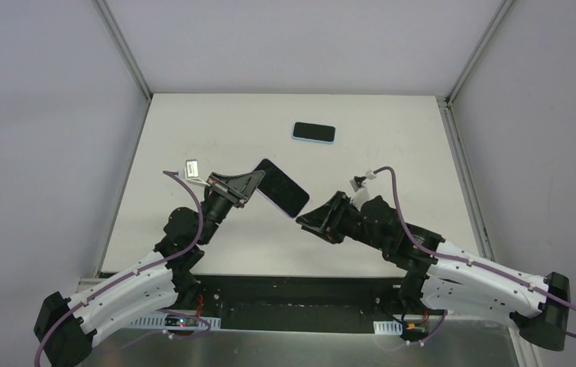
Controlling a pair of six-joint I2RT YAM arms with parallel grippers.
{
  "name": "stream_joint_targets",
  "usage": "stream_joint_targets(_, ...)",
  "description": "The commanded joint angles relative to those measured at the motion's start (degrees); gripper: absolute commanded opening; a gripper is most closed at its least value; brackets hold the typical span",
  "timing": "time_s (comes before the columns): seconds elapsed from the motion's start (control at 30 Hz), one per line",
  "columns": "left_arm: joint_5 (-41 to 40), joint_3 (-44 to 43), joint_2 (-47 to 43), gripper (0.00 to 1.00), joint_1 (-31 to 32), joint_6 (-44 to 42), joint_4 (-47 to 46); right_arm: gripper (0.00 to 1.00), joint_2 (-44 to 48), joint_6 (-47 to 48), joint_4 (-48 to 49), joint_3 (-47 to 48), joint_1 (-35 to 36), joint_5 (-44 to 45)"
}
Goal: Take the phone out of the phone case
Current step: Remove the phone case from the phone.
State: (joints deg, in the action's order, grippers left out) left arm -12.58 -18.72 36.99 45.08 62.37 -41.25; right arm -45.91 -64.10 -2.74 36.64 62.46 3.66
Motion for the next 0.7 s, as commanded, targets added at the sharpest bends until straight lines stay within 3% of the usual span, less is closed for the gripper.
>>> stream_joint_targets(0.0, -0.7, -2.7, -1.5, 0.0, 0.6, 1.2, -7.1, 0.41, -0.5, -0.8, 2.5, -0.3, 0.3, 1.6)
stream_joint_targets(0.3, 0.2, -3.2, -1.3, 0.0, 0.6, 1.7, -7.1, 0.34, -2.5, -0.7, 4.2, 0.7, 0.3, 2.0)
stream_joint_targets(0.67, 1.8, -3.8, -1.2, 0.0, 0.6, 3.0, -7.1, 0.34, -3.8, -1.6, 4.6, 0.9, 0.3, 3.8)
